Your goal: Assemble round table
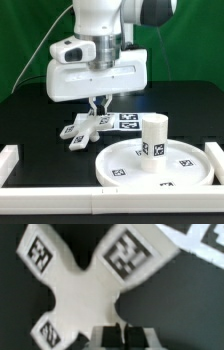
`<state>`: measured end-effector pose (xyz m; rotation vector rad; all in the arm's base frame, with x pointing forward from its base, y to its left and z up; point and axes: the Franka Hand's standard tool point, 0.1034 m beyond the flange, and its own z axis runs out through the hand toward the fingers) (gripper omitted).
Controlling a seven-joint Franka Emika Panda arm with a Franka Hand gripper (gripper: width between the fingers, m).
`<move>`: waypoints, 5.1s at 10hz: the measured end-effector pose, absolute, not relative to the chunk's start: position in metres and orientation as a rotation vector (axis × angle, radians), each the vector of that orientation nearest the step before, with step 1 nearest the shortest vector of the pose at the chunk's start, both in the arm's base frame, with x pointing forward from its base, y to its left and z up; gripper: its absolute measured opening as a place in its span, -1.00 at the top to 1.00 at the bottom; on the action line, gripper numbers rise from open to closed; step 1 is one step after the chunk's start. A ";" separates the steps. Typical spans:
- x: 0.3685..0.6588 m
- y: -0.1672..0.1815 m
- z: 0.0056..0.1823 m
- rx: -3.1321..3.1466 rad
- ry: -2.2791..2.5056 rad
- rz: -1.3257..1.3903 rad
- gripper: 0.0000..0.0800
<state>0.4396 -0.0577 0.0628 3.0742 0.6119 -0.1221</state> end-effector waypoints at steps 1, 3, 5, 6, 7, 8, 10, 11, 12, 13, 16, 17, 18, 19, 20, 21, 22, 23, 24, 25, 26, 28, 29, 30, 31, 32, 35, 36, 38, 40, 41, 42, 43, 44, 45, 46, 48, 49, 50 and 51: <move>0.441 -0.059 0.065 3.082 0.623 -0.133 0.77; 0.441 -0.064 0.067 3.091 0.615 -0.137 0.09; 0.436 -0.066 0.067 3.117 0.655 -0.172 -0.37; 0.432 -0.074 0.069 3.191 0.641 -0.235 -0.54; 0.432 -0.083 0.072 3.272 0.606 -0.330 -0.61; 0.434 -0.091 0.074 3.347 0.644 -0.394 -0.61; 0.437 -0.106 0.076 3.509 0.581 -0.456 -0.62; 0.429 -0.110 0.075 3.586 0.488 -0.500 -0.62; 0.426 -0.115 0.074 3.606 0.460 -0.526 -0.62; 0.427 -0.114 0.073 3.603 0.459 -0.520 -0.62; 0.440 -0.111 0.068 3.638 0.356 -0.399 -0.62; 0.445 -0.109 0.069 3.648 0.333 -0.382 -0.62; 0.448 -0.106 0.070 3.647 0.326 -0.380 -0.62; 0.449 -0.104 0.073 3.638 0.317 -0.396 -0.62; 0.448 -0.105 0.072 3.639 0.311 -0.398 -0.62; 0.448 -0.106 0.072 3.640 0.307 -0.398 -0.62; 0.447 -0.106 0.072 3.640 0.306 -0.399 -0.62; 0.447 -0.106 0.070 3.641 0.304 -0.387 -0.62; 0.452 -0.108 0.062 3.648 0.265 -0.285 -0.62; 0.458 -0.108 0.056 3.646 0.206 -0.204 -0.62; 0.462 -0.106 0.051 3.631 0.186 -0.141 -0.62; 0.460 -0.108 0.049 3.613 0.186 -0.140 -0.62; 0.460 -0.108 0.049 3.612 0.186 -0.140 -0.62; 0.460 -0.108 0.049 3.612 0.185 -0.141 -0.62; 0.459 -0.109 0.047 3.599 0.310 -0.093 -0.62; 0.455 -0.107 0.045 3.579 0.493 -0.019 -0.62; 0.432 -0.095 0.052 3.581 0.509 0.018 -0.62; 0.430 -0.097 0.051 3.577 0.517 0.009 -0.62; 0.430 -0.098 0.051 3.576 0.514 0.008 -0.62; 0.431 -0.097 0.049 3.570 0.512 -0.047 -0.62; 0.434 -0.096 0.046 3.571 0.510 -0.113 -0.62; 0.436 -0.095 0.043 3.569 0.514 -0.151 -0.62; 0.434 -0.092 0.040 3.566 0.501 -0.204 -0.62; 0.430 -0.090 0.038 3.565 0.501 -0.255 -0.62; 0.428 -0.090 0.036 3.565 0.499 -0.267 -0.62; 0.426 -0.090 0.034 3.563 0.495 -0.272 -0.62; 0.426 -0.091 0.034 3.563 0.494 -0.271 -0.62; 0.426 -0.091 0.034 3.562 0.494 -0.271 -0.62; 0.426 -0.091 0.033 3.560 0.493 -0.269 -0.62; 0.426 -0.092 0.033 3.557 0.491 -0.267 -0.62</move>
Offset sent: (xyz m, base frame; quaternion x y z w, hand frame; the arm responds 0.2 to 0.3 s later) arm 0.0000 0.0000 0.0000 0.0000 0.0000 0.0000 1.0000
